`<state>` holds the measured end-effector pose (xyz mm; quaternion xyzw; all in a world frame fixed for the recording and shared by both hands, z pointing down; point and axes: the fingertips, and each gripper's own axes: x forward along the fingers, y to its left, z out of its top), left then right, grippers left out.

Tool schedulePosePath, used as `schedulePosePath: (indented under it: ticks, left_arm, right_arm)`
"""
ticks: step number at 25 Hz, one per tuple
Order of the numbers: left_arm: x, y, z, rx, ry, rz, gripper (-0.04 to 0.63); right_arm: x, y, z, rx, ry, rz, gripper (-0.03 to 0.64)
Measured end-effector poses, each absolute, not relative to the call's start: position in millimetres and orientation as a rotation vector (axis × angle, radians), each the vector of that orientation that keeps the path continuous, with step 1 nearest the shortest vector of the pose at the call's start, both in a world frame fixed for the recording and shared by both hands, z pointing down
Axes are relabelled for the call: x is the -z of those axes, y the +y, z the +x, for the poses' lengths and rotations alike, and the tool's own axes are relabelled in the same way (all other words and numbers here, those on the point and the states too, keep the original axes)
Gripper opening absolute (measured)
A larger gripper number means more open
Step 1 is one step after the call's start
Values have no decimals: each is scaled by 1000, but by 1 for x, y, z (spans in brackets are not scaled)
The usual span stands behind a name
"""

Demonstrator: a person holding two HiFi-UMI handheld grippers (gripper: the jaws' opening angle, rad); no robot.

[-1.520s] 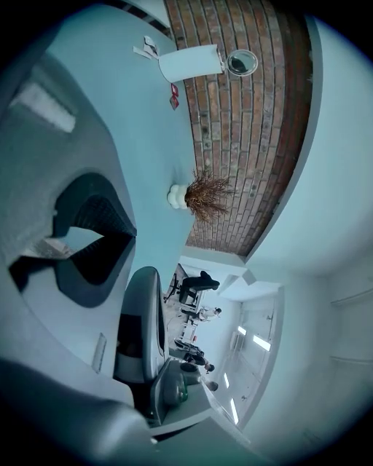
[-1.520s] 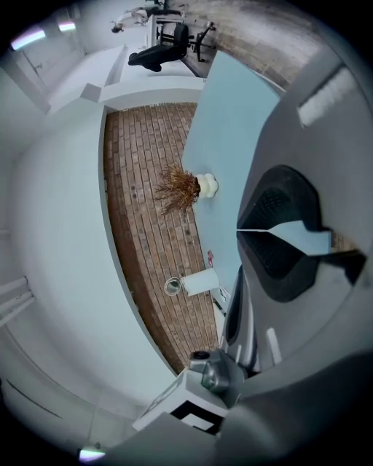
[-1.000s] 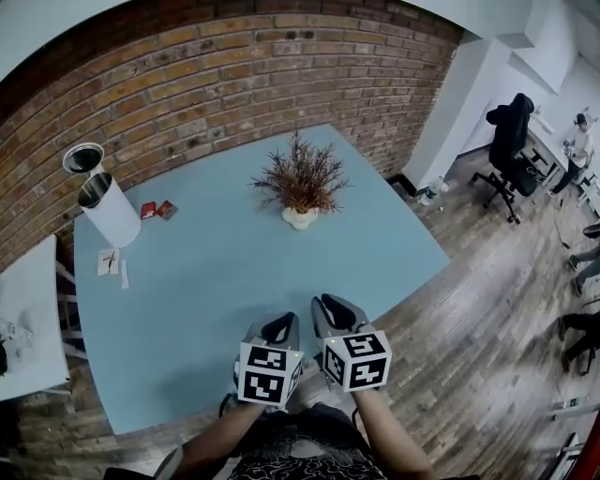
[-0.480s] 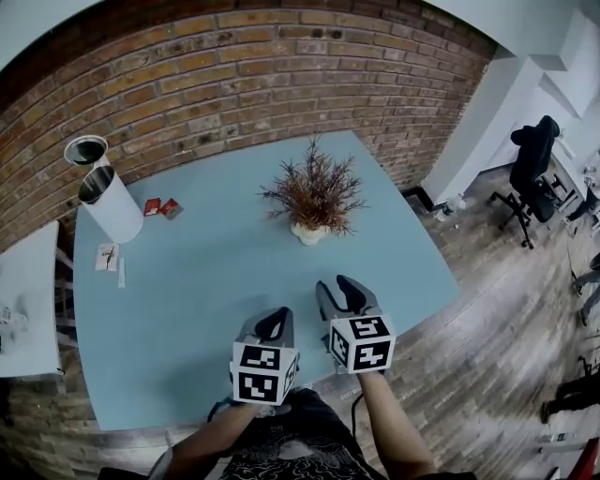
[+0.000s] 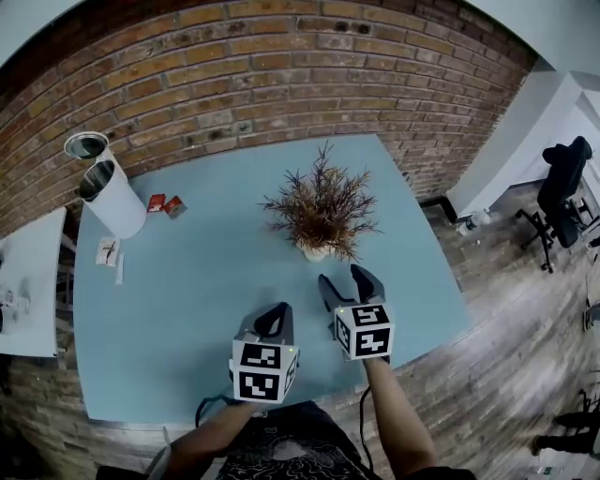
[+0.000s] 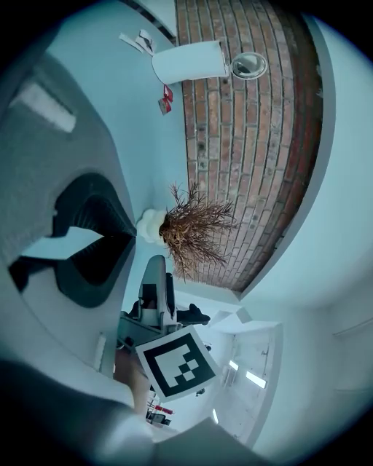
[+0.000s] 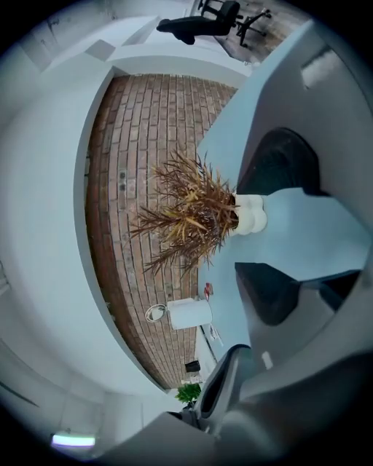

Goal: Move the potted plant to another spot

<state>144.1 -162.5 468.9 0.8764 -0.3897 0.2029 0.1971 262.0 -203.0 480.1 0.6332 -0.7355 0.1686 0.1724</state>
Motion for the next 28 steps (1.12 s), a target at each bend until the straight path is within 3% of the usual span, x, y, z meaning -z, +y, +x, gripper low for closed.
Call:
schedulePosePath:
  ticks: [15,28]
  left_arm:
    - [-481,-192,160,-631,-1210,2379,-7]
    - [-491,-202,143,-695,-1332,2305,-6]
  right_arm:
    - [-538,-276,274,-480,-2124,1688,457]
    - [-579,-311,276,-514,-2106,1671,479]
